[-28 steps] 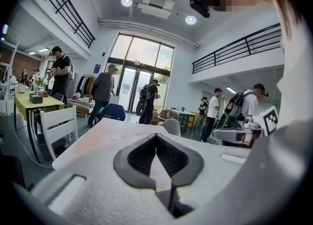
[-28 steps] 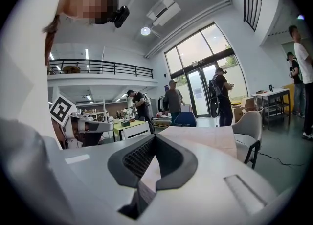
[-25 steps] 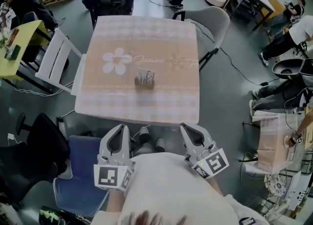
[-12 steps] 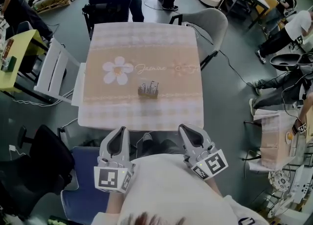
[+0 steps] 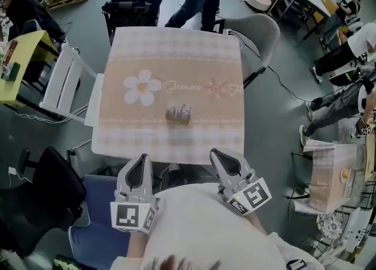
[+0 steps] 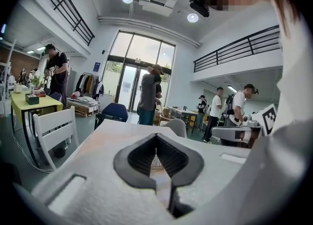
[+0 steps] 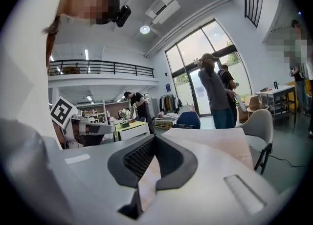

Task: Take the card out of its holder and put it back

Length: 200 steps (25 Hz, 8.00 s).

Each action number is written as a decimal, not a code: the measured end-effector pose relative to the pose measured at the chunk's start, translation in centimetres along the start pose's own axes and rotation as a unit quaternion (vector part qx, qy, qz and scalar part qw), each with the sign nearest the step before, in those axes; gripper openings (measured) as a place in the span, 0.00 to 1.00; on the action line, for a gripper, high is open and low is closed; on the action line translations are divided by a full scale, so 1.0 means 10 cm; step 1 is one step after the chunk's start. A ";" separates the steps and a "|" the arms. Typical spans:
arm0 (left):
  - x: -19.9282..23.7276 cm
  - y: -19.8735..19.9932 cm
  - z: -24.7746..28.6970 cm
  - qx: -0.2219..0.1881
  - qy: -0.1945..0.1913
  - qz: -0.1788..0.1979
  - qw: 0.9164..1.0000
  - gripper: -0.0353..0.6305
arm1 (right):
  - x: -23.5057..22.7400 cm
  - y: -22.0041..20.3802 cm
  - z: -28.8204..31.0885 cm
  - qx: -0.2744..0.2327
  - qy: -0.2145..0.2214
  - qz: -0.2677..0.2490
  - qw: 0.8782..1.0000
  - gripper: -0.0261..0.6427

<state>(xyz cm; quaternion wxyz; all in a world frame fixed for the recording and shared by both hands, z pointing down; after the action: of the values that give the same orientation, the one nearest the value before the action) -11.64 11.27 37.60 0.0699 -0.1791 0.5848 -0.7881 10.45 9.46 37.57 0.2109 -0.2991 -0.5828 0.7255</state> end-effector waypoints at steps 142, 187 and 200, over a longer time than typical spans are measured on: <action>0.26 0.29 1.50 -0.011 -0.031 -0.015 0.999 0.06 | -1.24 0.12 1.50 0.040 0.053 -0.028 0.997 0.06; 0.00 0.41 1.23 -0.030 -0.066 -0.007 0.997 0.06 | -0.73 0.59 0.71 -0.045 -0.020 -0.026 0.998 0.06; -0.04 0.40 1.27 -0.019 -0.068 0.004 0.997 0.06 | -0.78 0.60 0.72 -0.042 -0.018 -0.025 0.999 0.06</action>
<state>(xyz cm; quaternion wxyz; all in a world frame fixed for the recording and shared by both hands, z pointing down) -7.02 -1.23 36.90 0.1098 -0.2312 0.5941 -0.7626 11.53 -2.18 34.25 0.2058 -0.2800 -0.6237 0.7002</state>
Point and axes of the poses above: the fingertips, and each gripper's own axes: z forward along the fingers, x to its left, y out of its top, the point moved 5 cm from there along -z, backward along the fingers, and after that the axes turned 1 degree about -x, right-handed, at the moved point
